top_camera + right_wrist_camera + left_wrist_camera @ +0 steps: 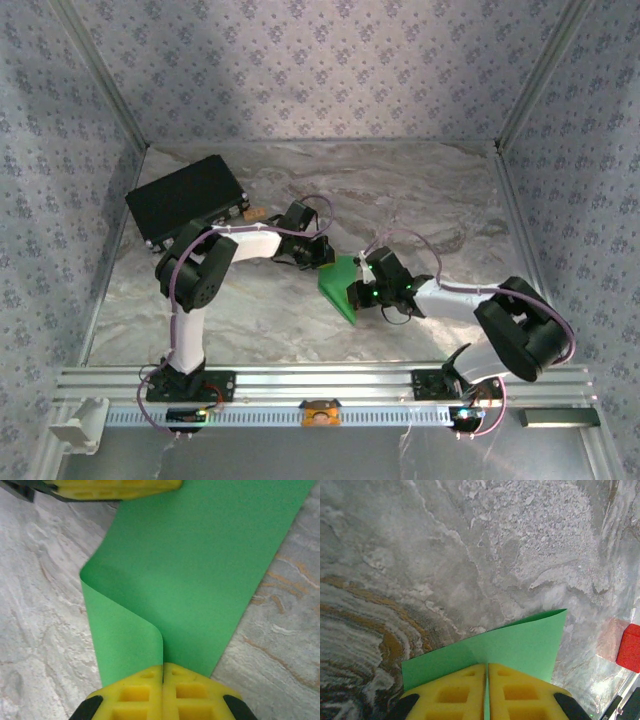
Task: Fold a paper plane with a square sheet of paper (pick it up from the middle)
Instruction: Third fold the triangle at the center of the table.
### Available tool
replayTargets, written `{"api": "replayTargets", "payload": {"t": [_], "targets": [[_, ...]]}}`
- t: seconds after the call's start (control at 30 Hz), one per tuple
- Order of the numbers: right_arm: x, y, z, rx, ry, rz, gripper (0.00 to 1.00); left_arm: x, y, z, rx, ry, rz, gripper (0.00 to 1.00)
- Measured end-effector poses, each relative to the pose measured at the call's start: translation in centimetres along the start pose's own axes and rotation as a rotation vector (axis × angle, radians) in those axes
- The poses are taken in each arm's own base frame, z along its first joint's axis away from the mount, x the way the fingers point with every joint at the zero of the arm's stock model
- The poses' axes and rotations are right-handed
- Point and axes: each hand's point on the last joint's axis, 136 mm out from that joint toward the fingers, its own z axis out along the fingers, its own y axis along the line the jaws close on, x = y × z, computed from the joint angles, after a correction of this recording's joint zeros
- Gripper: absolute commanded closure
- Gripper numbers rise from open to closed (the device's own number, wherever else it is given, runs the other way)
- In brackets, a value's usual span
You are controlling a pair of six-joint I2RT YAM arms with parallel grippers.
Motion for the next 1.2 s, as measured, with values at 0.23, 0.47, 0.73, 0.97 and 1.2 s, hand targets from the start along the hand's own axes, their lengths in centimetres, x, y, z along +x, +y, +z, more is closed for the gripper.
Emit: {"api": "replayTargets", "payload": {"t": [0.23,0.47,0.73,0.97,1.2], "targets": [[-0.11,0.33,-0.19,-0.011,-0.004,-0.004,1.00,0.00,0.01,0.00,-0.001,0.000,0.000,0.90],[0.50,0.02,0.28,-0.005,0.021,0.001,1.00,0.00,0.01,0.00,-0.001,0.000,0.000,0.90],[0.44,0.04,0.31,-0.004,0.020,0.001,1.00,-0.01,0.03,0.01,-0.002,-0.001,0.000,0.90],[-0.19,0.36,0.24,-0.010,0.008,-0.003,1.00,-0.03,0.04,0.00,-0.002,-0.002,0.000,0.90],[-0.18,0.35,0.25,-0.010,0.008,-0.003,1.00,-0.01,0.05,0.01,-0.003,-0.001,0.000,0.90]]}}
